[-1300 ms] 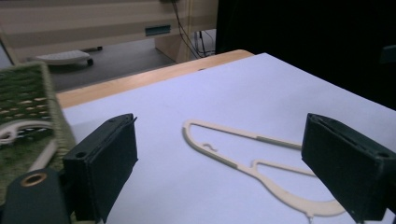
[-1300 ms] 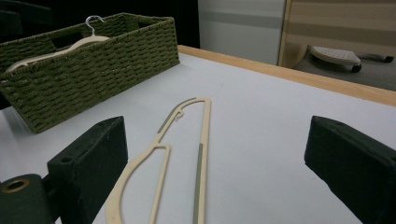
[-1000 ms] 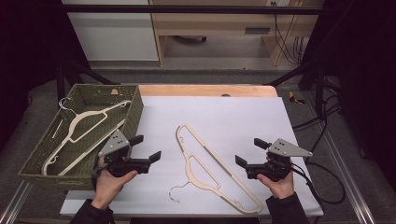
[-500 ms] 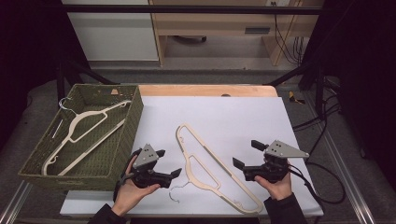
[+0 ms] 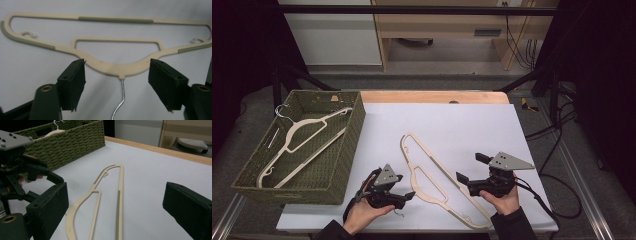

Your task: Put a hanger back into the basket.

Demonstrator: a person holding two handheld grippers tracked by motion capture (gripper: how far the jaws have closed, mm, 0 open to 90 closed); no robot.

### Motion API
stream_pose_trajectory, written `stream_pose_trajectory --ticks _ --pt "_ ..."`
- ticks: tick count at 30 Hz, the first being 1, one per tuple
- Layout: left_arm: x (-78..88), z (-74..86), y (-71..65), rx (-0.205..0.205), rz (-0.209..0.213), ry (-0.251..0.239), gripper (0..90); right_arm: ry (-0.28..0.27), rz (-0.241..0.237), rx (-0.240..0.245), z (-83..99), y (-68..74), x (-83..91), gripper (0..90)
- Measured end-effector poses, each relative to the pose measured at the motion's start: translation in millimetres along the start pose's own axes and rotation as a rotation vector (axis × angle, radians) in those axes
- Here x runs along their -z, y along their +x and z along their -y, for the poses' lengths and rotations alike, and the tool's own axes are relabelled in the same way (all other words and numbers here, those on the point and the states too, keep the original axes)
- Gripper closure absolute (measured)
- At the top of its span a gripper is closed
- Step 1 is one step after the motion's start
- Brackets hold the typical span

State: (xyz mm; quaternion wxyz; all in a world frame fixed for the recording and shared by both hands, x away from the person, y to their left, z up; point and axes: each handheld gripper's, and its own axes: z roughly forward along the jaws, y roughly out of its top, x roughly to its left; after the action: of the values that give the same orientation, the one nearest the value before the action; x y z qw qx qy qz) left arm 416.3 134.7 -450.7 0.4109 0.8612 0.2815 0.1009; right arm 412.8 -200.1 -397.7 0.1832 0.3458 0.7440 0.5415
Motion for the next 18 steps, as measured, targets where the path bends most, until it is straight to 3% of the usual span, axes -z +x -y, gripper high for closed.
stream_pose_trajectory --ticks 7,11,18 --pt "-8.1 5.1 -2.3 0.027 0.023 0.048 45.6 0.011 -0.004 -0.001 1.9 2.7 -4.5 7.2" --pt "-12.7 7.7 -4.8 0.036 0.016 0.074 53.1 0.018 -0.006 0.002 2.7 4.5 -6.7 7.2" --pt "-20.0 10.4 -8.0 0.019 0.018 0.128 64.0 0.037 -0.013 0.017 3.6 8.6 -11.5 7.2"
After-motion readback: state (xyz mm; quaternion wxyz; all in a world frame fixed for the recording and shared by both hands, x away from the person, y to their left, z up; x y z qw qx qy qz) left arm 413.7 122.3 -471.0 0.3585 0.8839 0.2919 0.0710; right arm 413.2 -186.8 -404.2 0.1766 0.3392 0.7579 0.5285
